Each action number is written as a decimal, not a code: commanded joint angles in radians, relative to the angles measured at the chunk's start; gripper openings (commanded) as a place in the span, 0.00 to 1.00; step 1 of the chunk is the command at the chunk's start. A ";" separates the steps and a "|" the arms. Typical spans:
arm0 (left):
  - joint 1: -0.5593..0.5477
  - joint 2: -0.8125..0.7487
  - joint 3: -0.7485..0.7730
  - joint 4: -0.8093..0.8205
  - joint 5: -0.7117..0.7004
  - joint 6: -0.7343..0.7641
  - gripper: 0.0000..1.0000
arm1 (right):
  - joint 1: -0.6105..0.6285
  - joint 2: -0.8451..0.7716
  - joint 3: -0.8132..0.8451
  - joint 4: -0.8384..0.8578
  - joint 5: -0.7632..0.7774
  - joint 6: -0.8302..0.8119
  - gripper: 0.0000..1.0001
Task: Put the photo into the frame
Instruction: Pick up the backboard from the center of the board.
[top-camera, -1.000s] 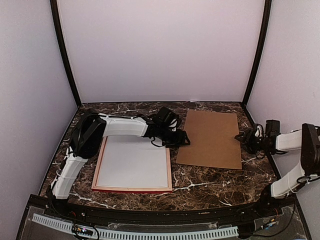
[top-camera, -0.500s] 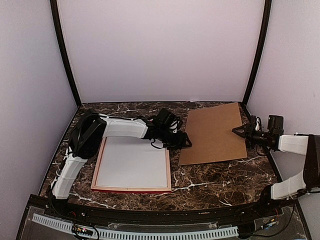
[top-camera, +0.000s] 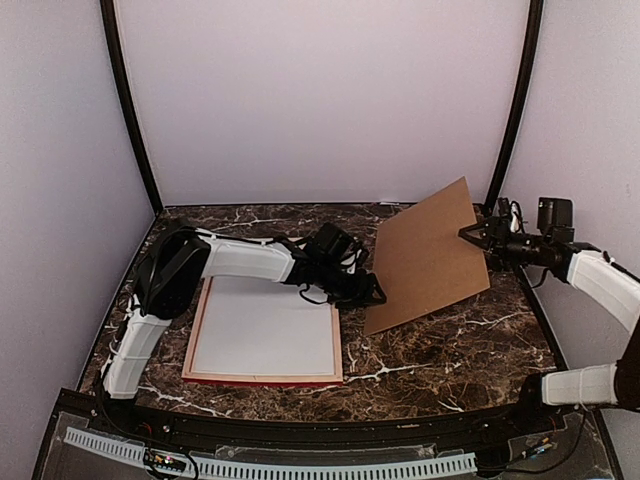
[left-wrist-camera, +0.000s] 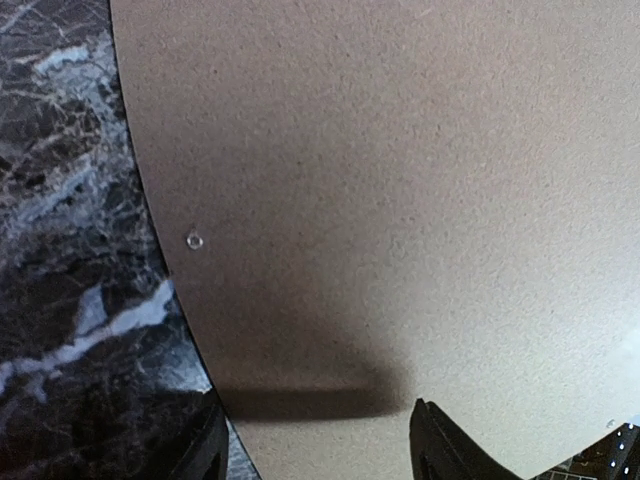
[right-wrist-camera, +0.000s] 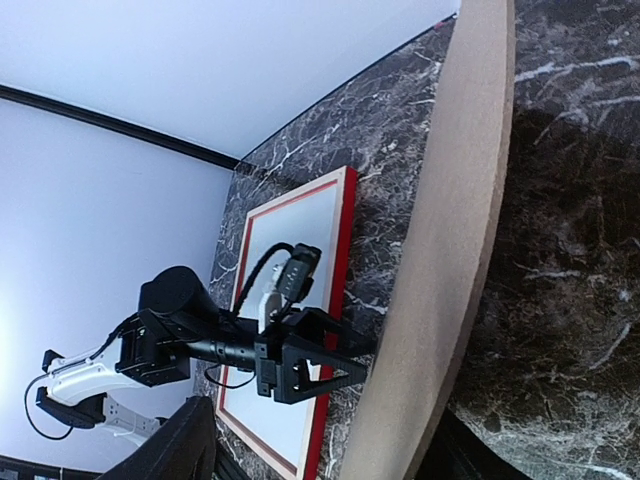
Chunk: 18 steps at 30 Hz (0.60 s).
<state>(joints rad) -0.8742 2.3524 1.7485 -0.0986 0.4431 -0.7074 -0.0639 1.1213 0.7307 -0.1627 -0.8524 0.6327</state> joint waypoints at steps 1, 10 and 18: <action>-0.021 -0.092 -0.037 0.010 0.052 -0.010 0.65 | 0.043 -0.032 0.092 -0.063 0.045 -0.033 0.68; -0.040 -0.140 -0.066 0.028 0.113 0.004 0.64 | 0.184 -0.016 0.161 -0.075 0.075 -0.030 0.72; -0.049 -0.166 -0.058 0.041 0.168 0.010 0.63 | 0.284 0.022 0.244 -0.075 0.095 -0.030 0.73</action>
<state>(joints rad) -0.9077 2.2585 1.6947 -0.0776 0.5644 -0.7136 0.1791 1.1301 0.9199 -0.2573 -0.7570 0.6106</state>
